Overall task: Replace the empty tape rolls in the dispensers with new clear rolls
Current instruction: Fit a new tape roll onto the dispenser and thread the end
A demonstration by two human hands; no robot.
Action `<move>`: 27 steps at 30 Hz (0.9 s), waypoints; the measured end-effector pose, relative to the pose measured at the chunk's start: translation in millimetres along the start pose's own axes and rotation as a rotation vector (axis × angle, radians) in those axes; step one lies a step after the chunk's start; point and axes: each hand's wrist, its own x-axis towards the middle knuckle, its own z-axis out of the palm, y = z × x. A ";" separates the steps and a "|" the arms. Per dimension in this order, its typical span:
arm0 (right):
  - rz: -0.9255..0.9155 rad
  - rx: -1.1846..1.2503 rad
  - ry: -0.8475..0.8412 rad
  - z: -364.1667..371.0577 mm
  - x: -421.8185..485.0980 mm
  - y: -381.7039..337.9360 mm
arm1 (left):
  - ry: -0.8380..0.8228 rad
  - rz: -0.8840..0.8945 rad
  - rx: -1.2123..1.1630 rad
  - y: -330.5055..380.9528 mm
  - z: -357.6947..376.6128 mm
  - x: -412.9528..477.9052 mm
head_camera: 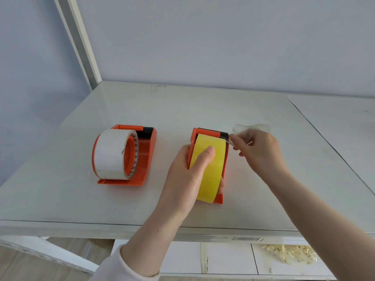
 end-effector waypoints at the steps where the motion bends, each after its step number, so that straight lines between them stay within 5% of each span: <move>1: -0.015 -0.015 0.019 0.7 2.7 -0.8 | -0.009 0.004 0.004 -0.5 -1.2 -0.1; 8: -0.024 0.123 0.042 5.5 22.0 -8.0 | -0.089 0.031 0.024 -0.9 -9.6 -1.6; 17: 0.306 0.545 -0.481 -12.1 45.5 -7.0 | -0.157 0.064 0.023 -3.8 -16.3 -5.6; 23: 0.030 0.307 -0.279 -3.4 46.4 -16.9 | -0.201 0.080 0.050 -4.2 -19.7 -5.8; 27: 0.001 0.316 -0.283 -2.1 47.2 -17.8 | -0.230 0.117 0.054 -4.4 -19.7 -7.2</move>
